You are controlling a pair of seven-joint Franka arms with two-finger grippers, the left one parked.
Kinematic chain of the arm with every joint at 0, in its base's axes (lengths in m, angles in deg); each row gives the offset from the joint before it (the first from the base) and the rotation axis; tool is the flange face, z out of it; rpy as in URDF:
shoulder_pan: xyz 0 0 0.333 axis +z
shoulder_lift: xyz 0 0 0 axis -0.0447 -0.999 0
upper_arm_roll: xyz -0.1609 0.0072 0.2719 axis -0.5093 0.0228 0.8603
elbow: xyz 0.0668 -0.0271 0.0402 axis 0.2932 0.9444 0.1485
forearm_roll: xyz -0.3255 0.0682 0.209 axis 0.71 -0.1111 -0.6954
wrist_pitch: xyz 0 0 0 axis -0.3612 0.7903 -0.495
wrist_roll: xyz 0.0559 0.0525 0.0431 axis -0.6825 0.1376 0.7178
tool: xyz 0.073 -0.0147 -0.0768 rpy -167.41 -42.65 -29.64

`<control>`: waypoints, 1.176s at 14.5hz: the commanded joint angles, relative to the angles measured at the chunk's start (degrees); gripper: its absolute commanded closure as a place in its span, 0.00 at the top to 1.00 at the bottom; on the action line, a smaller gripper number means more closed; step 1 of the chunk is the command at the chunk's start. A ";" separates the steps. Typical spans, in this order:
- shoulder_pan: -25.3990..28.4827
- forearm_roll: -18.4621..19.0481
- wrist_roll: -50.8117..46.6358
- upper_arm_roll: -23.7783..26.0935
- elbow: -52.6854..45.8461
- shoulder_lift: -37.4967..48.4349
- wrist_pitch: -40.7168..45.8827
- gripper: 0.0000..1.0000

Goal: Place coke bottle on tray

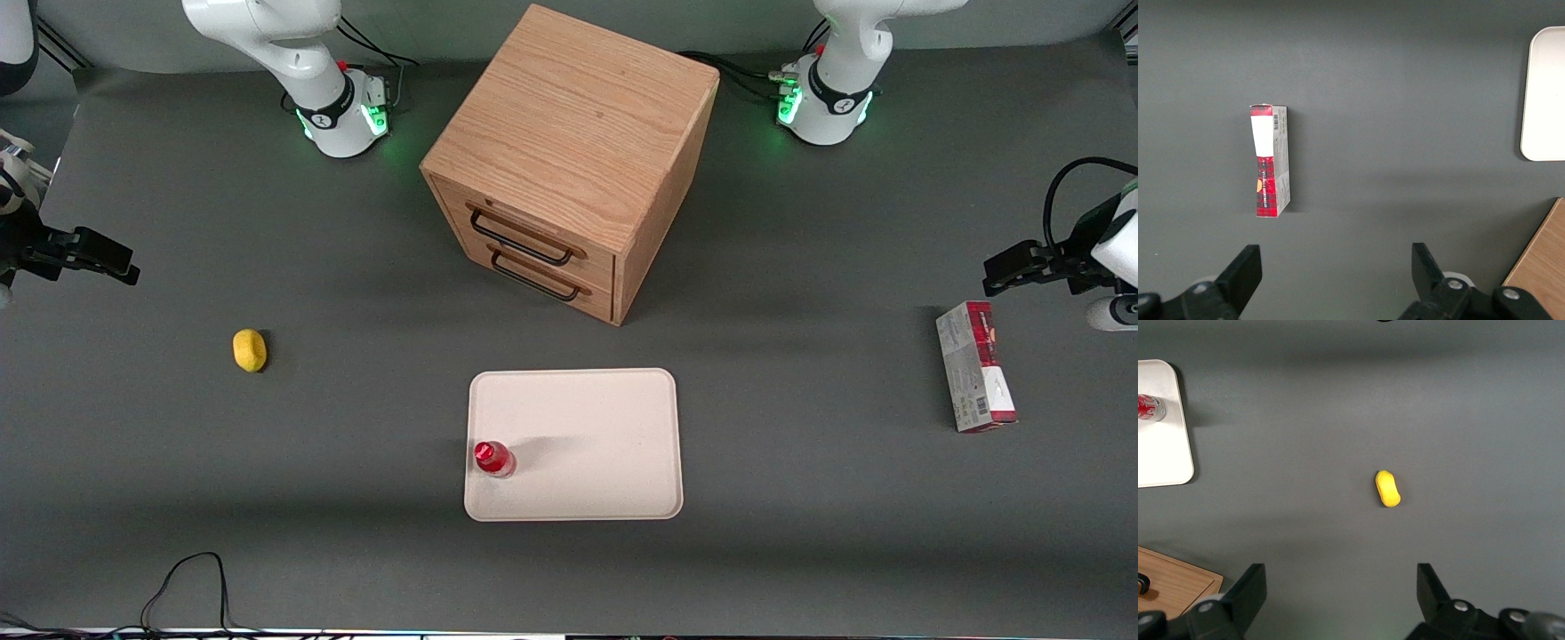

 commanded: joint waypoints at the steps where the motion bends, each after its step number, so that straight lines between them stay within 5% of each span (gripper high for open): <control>1: 1.00 -0.82 1.13 -0.47 0.15 0.78 0.56 1.00; 17: 0.83 -3.71 4.21 -0.83 0.32 0.34 2.49 1.00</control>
